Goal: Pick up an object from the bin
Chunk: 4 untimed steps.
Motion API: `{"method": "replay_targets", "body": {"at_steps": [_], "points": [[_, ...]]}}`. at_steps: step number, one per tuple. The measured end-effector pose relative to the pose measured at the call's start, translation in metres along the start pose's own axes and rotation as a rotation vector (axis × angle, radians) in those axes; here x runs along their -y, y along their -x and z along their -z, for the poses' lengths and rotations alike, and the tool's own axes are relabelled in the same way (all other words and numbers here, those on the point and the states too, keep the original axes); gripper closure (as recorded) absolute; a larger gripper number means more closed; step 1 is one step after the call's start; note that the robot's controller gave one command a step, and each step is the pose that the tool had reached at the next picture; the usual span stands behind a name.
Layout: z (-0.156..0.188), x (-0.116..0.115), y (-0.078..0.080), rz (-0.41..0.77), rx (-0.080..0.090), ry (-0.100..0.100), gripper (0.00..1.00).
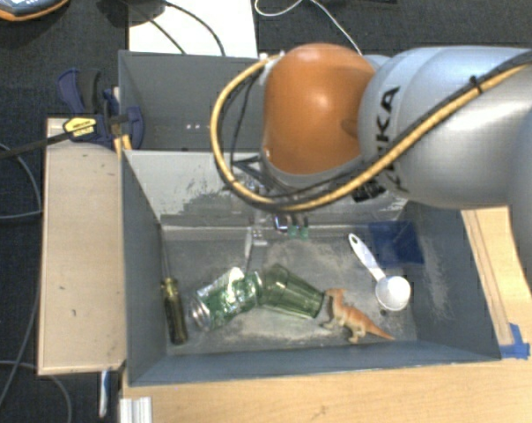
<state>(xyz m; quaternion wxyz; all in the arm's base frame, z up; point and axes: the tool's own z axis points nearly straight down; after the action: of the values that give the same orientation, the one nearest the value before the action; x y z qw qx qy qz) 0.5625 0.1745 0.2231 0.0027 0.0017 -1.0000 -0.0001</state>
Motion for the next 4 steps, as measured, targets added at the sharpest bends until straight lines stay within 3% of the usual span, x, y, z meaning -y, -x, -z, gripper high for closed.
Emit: {"method": "replay_targets", "body": {"at_steps": [1,3,4], "points": [[0.005,0.001,0.002,-0.006,0.009,0.002,0.00],[-0.116,-0.003,-0.013,0.423,0.006,0.001,0.00],[-0.147,0.014,-0.016,0.502,0.010,0.001,1.00]]}}
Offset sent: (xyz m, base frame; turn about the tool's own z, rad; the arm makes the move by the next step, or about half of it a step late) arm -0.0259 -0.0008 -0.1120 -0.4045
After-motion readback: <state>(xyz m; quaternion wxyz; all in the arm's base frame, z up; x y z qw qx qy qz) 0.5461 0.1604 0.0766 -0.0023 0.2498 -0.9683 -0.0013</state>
